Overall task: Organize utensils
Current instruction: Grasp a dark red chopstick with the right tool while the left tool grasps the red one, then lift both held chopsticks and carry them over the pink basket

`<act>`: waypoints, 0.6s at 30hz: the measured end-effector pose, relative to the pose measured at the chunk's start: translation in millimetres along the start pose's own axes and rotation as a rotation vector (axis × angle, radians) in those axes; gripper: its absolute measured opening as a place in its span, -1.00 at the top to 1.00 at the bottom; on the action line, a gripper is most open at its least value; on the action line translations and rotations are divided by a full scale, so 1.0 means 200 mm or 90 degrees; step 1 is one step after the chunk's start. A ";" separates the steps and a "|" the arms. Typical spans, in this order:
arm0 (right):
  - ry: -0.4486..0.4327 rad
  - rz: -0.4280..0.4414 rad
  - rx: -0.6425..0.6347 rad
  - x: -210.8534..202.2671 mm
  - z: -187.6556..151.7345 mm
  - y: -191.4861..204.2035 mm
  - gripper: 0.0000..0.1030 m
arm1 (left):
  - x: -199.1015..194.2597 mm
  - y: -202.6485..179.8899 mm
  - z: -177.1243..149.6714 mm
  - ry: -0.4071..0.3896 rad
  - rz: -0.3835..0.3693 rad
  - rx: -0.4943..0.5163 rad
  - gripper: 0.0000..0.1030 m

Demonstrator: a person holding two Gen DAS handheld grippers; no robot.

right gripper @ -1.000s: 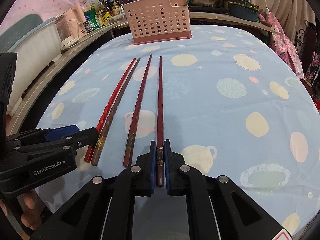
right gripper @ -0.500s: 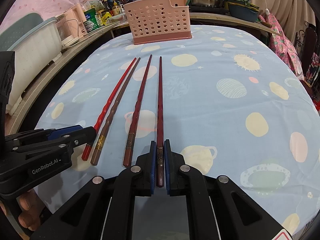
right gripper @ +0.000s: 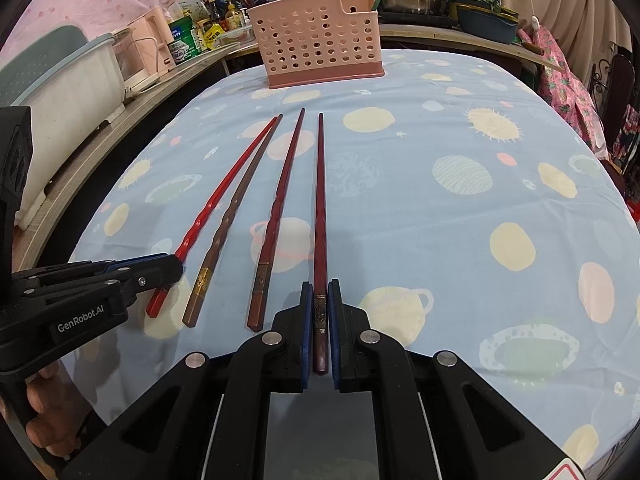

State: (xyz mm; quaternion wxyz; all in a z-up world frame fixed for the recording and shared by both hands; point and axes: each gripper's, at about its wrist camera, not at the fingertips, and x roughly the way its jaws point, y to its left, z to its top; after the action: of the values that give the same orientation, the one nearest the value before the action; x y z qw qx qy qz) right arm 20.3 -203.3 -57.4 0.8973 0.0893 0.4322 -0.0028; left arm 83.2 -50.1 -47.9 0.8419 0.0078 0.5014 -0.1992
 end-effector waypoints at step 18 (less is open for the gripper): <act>-0.114 0.014 0.017 -0.31 0.26 -0.03 0.87 | -0.37 0.04 0.23 -0.112 -0.010 -0.022 0.86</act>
State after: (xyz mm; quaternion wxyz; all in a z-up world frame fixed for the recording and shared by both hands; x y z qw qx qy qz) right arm 21.6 -223.2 21.7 0.9312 0.1052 0.3490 -0.0064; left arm 93.9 -28.6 36.0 0.8810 -0.0283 0.4292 -0.1971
